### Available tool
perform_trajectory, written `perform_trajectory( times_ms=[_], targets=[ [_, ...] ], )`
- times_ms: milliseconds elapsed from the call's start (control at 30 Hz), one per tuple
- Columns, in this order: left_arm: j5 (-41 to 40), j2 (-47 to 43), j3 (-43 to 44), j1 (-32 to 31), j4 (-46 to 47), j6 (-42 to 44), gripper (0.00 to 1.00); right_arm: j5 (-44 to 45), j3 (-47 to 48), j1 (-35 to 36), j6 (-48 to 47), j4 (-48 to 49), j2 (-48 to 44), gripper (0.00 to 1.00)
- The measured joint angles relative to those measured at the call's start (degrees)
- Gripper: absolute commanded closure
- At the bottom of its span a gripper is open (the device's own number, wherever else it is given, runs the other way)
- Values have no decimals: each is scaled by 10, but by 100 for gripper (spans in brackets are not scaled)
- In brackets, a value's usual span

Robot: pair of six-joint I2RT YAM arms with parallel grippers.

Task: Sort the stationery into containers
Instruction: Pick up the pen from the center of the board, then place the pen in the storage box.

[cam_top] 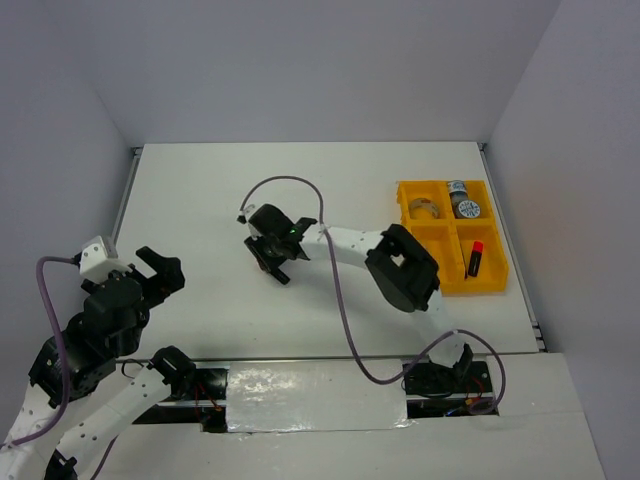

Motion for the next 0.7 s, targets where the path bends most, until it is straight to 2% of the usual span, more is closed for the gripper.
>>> perform_trajectory(
  times_ms=[67, 200, 267, 400, 500, 700],
  targets=[
    [0, 0, 0, 0, 0, 2, 1, -25, -64, -3, 0, 26, -50, 77],
    [4, 0, 0, 0, 1, 11, 1, -48, -231, -49, 2, 70, -245, 79],
    [6, 0, 0, 0, 3, 13, 1, -49, -286, -110, 5, 89, -350, 78],
    [14, 0, 0, 0, 8, 15, 1, -1, -360, -299, 11, 120, -508, 77],
    [18, 0, 0, 0, 13, 24, 1, 56, -398, -424, 10, 111, -563, 77],
    [26, 3, 0, 0, 20, 28, 1, 122, -458, -572, 21, 102, -567, 82]
  ],
)
